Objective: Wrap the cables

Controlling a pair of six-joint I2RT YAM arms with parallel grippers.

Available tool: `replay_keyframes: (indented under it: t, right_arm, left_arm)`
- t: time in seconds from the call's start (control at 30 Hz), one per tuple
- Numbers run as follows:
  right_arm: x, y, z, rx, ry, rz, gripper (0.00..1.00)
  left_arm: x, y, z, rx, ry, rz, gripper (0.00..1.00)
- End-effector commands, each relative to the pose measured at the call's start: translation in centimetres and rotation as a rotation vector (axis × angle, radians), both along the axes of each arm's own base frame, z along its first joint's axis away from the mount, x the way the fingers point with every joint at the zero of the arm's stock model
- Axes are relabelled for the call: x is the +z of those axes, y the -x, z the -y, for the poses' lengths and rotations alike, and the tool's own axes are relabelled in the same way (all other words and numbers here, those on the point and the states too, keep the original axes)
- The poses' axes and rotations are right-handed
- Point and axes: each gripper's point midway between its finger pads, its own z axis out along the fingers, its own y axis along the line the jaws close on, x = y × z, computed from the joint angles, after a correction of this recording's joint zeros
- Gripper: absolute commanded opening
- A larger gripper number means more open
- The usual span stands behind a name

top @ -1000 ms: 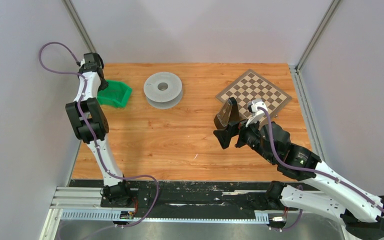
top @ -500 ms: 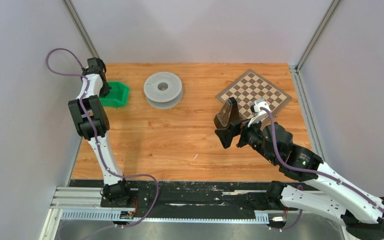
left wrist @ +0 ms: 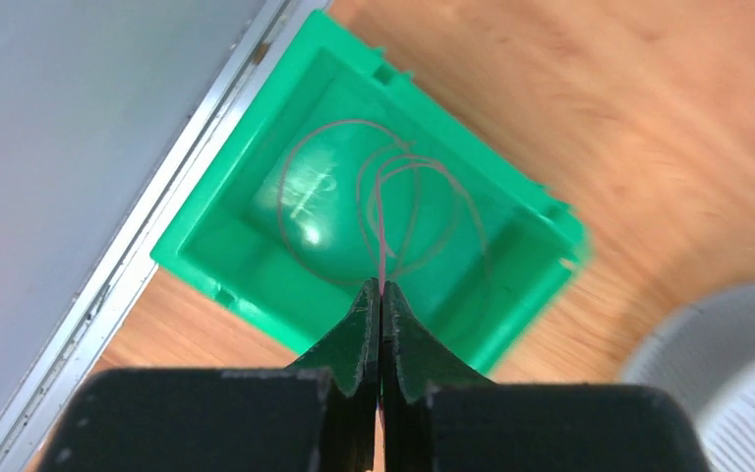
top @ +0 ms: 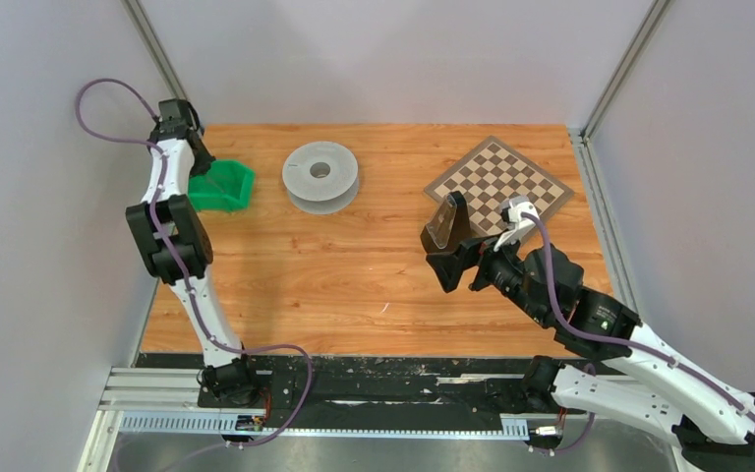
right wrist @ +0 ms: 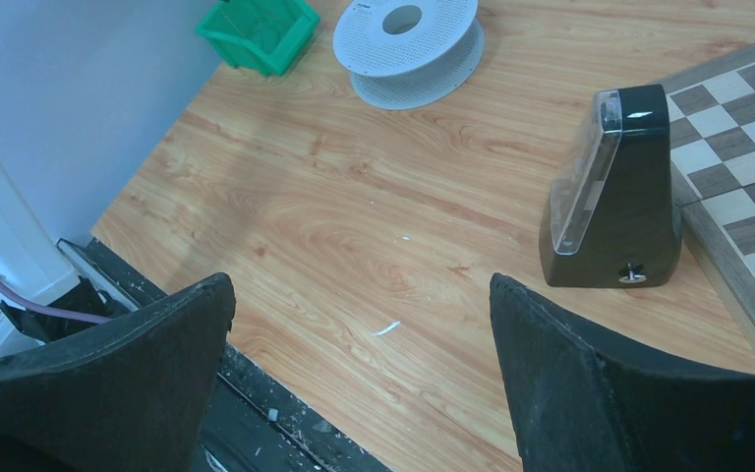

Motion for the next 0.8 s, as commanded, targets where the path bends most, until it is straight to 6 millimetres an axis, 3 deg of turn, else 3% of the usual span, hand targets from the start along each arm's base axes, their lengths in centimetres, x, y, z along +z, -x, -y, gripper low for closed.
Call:
replay_keyframes:
  t: [0.0, 0.1, 0.13, 0.23, 0.37, 0.4, 0.43, 0.47, 0.5, 0.53, 0.57, 0.6, 0.73, 0.77]
  right_arm:
    - [1.0, -0.2, 0.8, -0.046, -0.073, 0.025, 1.00]
    - [0.9, -0.3, 1.5, -0.075, -0.078, 0.036, 1.00]
    - [0.9, -0.3, 1.6, -0.079, -0.080, 0.040, 1.00]
    - [1.1, -0.2, 2.0, -0.084, -0.089, 0.050, 1.00]
    - [1.1, 0.2, 2.8, -0.091, -0.116, 0.057, 1.00]
    - [1.2, 0.3, 2.9, -0.092, -0.126, 0.059, 1.00]
    - [1.3, 0.5, 3.1, -0.092, -0.137, 0.060, 1.00]
    - [1.5, 0.6, 3.2, -0.091, -0.147, 0.062, 1.00]
    - [1.7, 0.7, 3.3, -0.089, -0.156, 0.064, 1.00]
    - [1.9, 0.8, 3.4, -0.087, -0.167, 0.067, 1.00]
    - [2.0, 0.9, 3.6, -0.088, -0.173, 0.069, 1.00]
    - [2.1, 1.0, 3.7, -0.090, -0.177, 0.073, 1.00]
    - [2.0, 1.1, 3.9, -0.087, -0.177, 0.080, 0.99]
    - [1.8, 1.1, 3.8, -0.081, -0.174, 0.078, 0.99]
  left_arm:
    - [12.4, 0.0, 2.4, -0.070, 0.051, 0.300, 0.00]
    - [17.6, 0.8, 5.5, -0.155, 0.137, 0.442, 0.00]
    - [18.3, 1.0, 6.3, -0.173, 0.149, 0.459, 0.00]
    - [22.9, 2.6, 9.2, -0.254, 0.177, 0.558, 0.00]
    - [26.3, 5.0, 14.1, -0.395, 0.284, 0.639, 0.00]
    - [28.0, 5.9, 15.5, -0.449, 0.319, 0.683, 0.00]
    - [27.7, 6.3, 16.7, -0.481, 0.353, 0.682, 0.00]
    - [29.3, 7.4, 18.1, -0.541, 0.385, 0.726, 0.00]
    - [29.0, 7.9, 19.4, -0.579, 0.415, 0.722, 0.00]
    - [30.4, 9.0, 20.9, -0.651, 0.436, 0.761, 0.00]
    - [29.9, 9.6, 22.3, -0.693, 0.462, 0.751, 0.00]
    - [30.8, 10.7, 23.6, -0.754, 0.472, 0.770, 0.00]
    - [30.8, 14.2, 28.7, -0.924, 0.531, 0.754, 0.00]
    - [29.7, 14.9, 30.4, -0.960, 0.565, 0.724, 0.00]
